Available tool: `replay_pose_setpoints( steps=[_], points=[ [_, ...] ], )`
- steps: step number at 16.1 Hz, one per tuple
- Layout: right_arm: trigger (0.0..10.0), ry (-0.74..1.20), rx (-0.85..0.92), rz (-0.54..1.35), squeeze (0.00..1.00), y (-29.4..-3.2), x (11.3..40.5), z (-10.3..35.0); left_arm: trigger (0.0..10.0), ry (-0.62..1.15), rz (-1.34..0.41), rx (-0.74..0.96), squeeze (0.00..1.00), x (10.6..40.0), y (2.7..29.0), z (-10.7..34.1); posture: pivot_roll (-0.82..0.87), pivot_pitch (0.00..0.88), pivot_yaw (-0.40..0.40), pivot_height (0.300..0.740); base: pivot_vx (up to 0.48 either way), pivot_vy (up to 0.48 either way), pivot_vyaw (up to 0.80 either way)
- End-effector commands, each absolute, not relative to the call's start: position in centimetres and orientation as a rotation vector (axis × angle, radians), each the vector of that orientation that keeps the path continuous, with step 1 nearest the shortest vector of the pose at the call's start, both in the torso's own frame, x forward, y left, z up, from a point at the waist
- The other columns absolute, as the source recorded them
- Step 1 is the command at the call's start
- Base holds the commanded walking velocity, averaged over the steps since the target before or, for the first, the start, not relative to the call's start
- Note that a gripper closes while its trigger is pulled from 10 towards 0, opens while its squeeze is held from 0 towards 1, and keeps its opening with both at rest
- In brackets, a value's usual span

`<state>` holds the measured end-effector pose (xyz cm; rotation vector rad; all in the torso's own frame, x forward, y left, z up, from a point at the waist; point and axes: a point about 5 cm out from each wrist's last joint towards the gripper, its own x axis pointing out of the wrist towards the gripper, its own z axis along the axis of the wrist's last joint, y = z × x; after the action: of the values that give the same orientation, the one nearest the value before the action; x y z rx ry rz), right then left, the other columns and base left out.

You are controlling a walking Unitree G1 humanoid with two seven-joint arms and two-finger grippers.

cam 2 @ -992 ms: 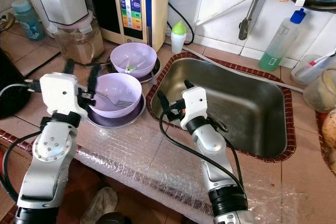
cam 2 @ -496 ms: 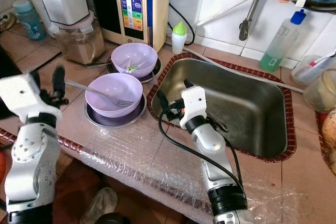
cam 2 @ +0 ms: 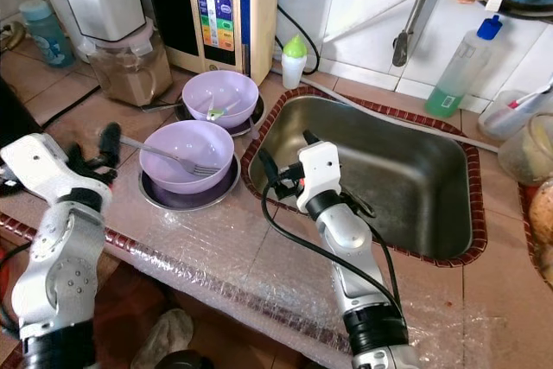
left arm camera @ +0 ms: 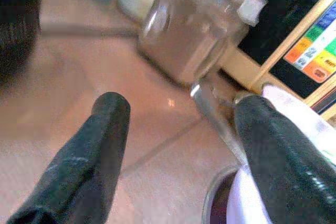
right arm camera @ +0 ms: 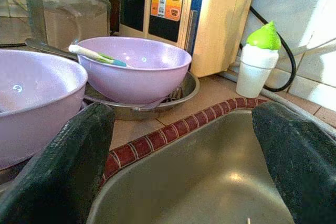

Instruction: Kitchen organization

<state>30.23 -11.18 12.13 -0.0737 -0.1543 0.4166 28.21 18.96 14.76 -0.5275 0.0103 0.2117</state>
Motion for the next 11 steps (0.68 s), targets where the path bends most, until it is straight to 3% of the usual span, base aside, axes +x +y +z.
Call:
replay_pose_setpoints(
  steps=[1,7,8,9,10,11],
  points=[
    [10.0,-0.164,-0.087,0.403,0.00,-11.6,30.2,12.4,10.0,0.062,0.197,-0.580,0.01,28.5,18.6,14.1,0.04,0.000,-0.019,0.740,0.000,0.000,0.00],
    [10.0,-0.169,-0.032,0.640,0.00,-10.3,29.1,13.3,10.0,0.074,0.084,-0.646,0.00,30.3,18.0,14.8,0.02,0.000,-0.007,0.740,0.000,0.000,0.00],
    [10.0,-0.167,-0.028,0.668,0.00,-10.4,29.1,13.6,6.6,0.069,0.080,-0.664,0.00,30.4,18.0,14.9,0.02,0.000,-0.007,0.740,0.000,0.000,0.00],
    [10.0,-0.167,-0.028,0.679,0.00,-10.6,29.1,13.9,2.2,0.066,0.082,-0.688,0.00,30.4,18.0,14.9,0.01,0.000,-0.002,0.740,0.000,0.000,0.00],
    [10.0,-0.167,-0.030,0.682,0.00,-10.8,29.1,14.1,0.3,0.073,0.077,-0.713,0.00,30.5,17.9,14.8,0.01,0.000,-0.002,0.740,0.000,0.000,0.00],
    [10.0,-0.166,-0.028,0.686,0.00,-10.9,29.1,14.2,0.0,0.083,0.071,-0.741,0.00,30.5,17.8,14.7,0.01,0.000,0.001,0.740,0.000,0.000,0.00]
  ],
)
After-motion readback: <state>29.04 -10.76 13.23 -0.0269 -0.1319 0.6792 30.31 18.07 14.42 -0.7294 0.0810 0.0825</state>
